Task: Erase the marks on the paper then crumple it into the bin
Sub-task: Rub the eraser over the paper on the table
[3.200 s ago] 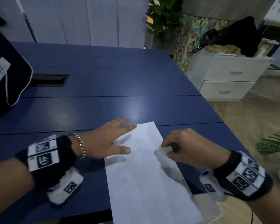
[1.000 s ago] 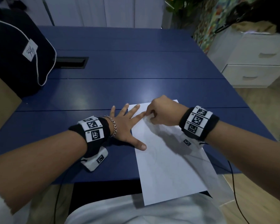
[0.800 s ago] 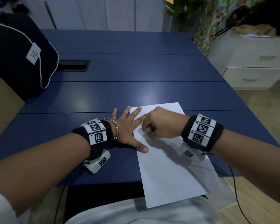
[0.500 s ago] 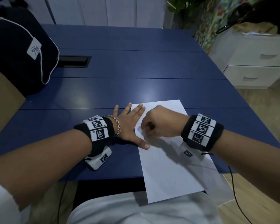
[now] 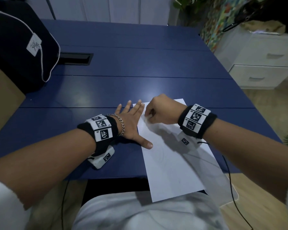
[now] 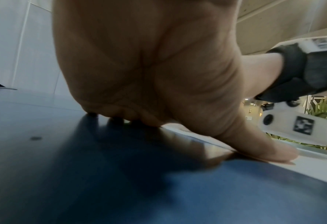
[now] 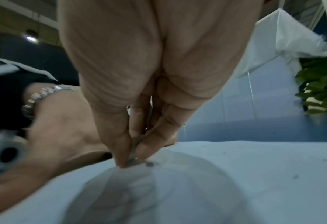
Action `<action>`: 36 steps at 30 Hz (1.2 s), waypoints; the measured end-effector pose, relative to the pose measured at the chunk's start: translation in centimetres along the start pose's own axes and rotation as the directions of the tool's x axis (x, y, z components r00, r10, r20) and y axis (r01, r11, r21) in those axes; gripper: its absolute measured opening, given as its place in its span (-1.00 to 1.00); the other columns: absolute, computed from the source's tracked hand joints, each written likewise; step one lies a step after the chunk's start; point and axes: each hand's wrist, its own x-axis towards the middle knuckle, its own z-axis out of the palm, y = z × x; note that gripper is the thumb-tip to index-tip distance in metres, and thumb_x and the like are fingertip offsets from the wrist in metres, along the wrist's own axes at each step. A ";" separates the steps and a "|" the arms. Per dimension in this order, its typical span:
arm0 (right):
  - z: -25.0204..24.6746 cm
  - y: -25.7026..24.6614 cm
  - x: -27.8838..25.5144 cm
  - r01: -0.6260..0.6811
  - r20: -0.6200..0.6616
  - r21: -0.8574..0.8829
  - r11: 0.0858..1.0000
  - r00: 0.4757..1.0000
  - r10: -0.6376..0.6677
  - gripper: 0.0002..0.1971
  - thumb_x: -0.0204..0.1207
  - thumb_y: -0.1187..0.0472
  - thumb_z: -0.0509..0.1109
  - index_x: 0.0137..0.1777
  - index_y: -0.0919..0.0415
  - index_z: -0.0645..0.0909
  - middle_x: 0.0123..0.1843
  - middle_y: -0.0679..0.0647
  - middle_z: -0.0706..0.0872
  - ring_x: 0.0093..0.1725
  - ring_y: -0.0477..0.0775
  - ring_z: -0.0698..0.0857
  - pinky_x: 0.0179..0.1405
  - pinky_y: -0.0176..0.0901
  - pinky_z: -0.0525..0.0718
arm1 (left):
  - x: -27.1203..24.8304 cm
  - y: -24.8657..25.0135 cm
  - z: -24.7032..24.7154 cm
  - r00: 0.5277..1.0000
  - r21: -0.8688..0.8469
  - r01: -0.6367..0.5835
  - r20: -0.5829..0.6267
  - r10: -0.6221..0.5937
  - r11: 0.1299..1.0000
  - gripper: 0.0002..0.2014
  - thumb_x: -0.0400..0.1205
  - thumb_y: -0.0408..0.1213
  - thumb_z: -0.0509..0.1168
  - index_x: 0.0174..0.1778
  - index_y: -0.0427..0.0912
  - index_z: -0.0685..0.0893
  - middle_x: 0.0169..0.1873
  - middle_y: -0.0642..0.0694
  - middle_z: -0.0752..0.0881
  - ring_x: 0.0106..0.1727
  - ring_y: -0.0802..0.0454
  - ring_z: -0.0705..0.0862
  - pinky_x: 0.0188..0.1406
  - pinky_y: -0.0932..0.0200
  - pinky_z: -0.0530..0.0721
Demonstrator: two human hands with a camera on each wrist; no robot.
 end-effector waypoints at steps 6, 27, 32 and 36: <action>0.3 -1.1 -1.9 0.079 0.144 0.001 0.997 0.986 -0.078 -0.81 0.46 0.18 0.55 0.05 0.01 0.90 -0.15 -0.10 0.88 -0.20 -0.08 0.73 -0.18 -0.39 0.62 | -0.1 0.1 -0.2 1.000 0.028 0.011 0.008 -0.011 1.000 0.76 -0.10 0.91 0.20 0.81 0.00 -0.53 0.79 0.08 -0.55 0.80 -0.21 -0.55 0.75 -0.48 -0.39; 0.6 3.6 -4.1 -0.039 0.021 0.033 0.999 0.999 0.039 -0.92 0.46 0.23 0.52 -0.11 0.10 0.85 -0.22 -0.09 0.83 -0.23 -0.04 0.72 -0.21 -0.36 0.63 | 0.7 2.5 0.0 0.995 0.059 -0.102 0.026 0.100 0.993 0.59 0.13 0.84 0.28 0.82 0.11 -0.50 0.78 0.16 -0.54 0.80 -0.15 -0.56 0.74 -0.45 -0.46; 0.9 2.8 -3.9 -0.022 -0.002 -0.015 1.000 1.000 0.022 -0.94 0.43 0.22 0.48 -0.21 0.10 0.79 -0.29 -0.05 0.79 -0.29 -0.01 0.68 -0.14 -0.04 0.74 | 0.9 2.6 -0.1 0.996 0.049 -0.089 0.033 0.087 0.995 0.61 0.09 0.85 0.27 0.81 0.13 -0.51 0.78 0.17 -0.56 0.78 -0.14 -0.59 0.73 -0.43 -0.49; 0.5 2.0 -4.2 0.079 0.136 -0.015 0.997 0.988 -0.077 -0.88 0.43 0.21 0.52 -0.30 0.01 0.70 -0.33 -0.10 0.73 -0.38 -0.15 0.56 -0.29 -0.27 0.55 | 1.0 2.5 0.0 0.996 0.048 -0.088 0.030 0.087 0.995 0.62 0.07 0.87 0.25 0.80 0.14 -0.52 0.78 0.17 -0.56 0.78 -0.14 -0.59 0.73 -0.44 -0.49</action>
